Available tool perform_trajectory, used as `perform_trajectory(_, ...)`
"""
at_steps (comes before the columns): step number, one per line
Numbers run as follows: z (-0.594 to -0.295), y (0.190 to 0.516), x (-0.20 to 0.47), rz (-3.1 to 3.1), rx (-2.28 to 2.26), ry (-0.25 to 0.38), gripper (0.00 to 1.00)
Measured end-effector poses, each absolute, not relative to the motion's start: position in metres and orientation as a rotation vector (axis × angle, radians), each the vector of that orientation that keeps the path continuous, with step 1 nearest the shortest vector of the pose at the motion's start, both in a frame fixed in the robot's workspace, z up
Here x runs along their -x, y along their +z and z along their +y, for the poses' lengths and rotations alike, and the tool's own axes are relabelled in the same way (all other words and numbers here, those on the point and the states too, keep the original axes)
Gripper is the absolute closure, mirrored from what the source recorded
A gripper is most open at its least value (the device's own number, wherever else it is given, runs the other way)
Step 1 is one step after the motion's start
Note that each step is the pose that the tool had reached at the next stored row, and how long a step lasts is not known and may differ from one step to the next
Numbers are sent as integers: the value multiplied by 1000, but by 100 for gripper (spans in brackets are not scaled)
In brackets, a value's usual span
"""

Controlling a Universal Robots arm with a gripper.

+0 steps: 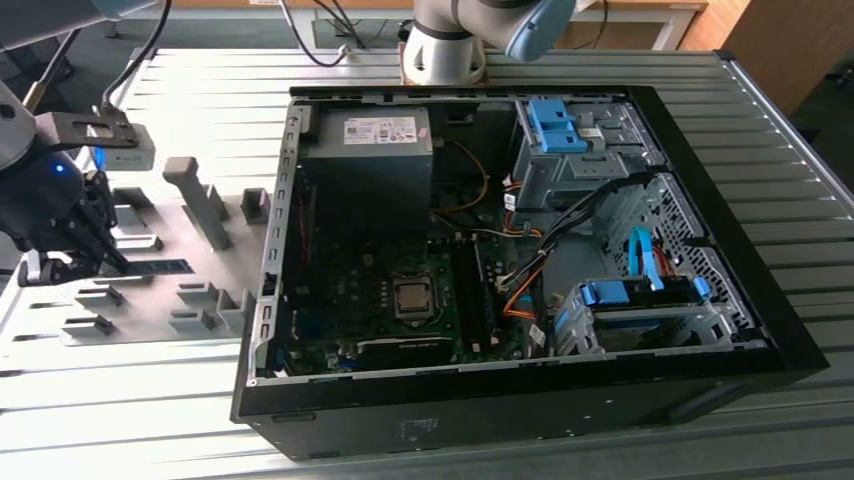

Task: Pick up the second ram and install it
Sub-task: 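Pick up the second ram and move it above second insertion slot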

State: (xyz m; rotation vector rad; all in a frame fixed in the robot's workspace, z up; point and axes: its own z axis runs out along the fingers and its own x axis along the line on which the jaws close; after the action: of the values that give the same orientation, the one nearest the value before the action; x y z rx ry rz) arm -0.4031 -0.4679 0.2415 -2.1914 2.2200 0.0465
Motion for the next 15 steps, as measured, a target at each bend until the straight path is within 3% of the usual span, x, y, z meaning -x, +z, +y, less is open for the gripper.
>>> perform_trajectory(15,-468,268,403,2220,2191,46,86)
